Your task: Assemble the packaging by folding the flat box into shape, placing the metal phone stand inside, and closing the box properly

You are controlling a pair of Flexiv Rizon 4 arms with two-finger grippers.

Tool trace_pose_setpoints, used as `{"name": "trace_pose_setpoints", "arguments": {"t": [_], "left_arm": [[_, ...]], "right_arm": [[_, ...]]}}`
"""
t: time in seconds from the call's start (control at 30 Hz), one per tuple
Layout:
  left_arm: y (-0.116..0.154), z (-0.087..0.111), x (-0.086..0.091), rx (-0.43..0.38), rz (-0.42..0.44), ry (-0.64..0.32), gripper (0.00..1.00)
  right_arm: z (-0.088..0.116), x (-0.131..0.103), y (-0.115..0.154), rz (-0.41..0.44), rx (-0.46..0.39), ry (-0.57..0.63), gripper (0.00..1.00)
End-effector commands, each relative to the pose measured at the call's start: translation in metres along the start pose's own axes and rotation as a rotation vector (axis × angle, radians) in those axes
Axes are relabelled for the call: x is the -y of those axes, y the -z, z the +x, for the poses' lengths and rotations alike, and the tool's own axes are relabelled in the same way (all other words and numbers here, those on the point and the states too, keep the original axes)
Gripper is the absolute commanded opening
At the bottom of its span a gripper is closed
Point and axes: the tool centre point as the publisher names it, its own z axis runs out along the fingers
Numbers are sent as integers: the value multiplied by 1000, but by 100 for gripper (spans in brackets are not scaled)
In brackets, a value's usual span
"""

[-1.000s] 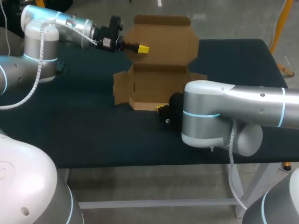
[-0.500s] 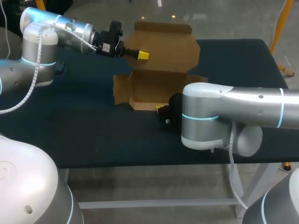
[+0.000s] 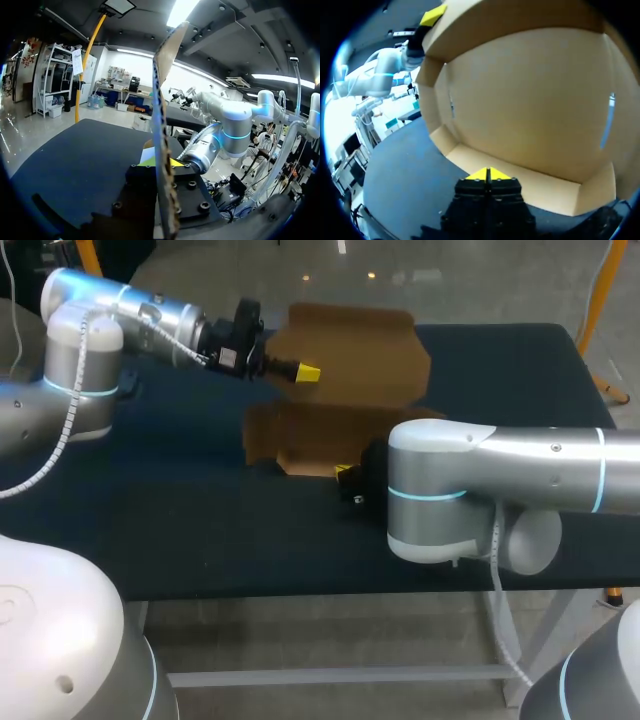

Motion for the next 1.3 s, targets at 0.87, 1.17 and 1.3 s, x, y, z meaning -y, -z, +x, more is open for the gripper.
{"name": "trace_pose_setpoints", "arguments": {"t": [0.87, 1.17, 1.3], "left_arm": [[-3, 21, -23, -7, 34, -56, 0], [-1, 17, -23, -3, 50, -68, 0], [-1, 15, -23, -1, 51, -72, 0]], "right_arm": [[1, 4, -5, -1, 5, 0, 0], [1, 4, -5, -1, 5, 0, 0], [1, 4, -5, -1, 5, 0, 0]]}}
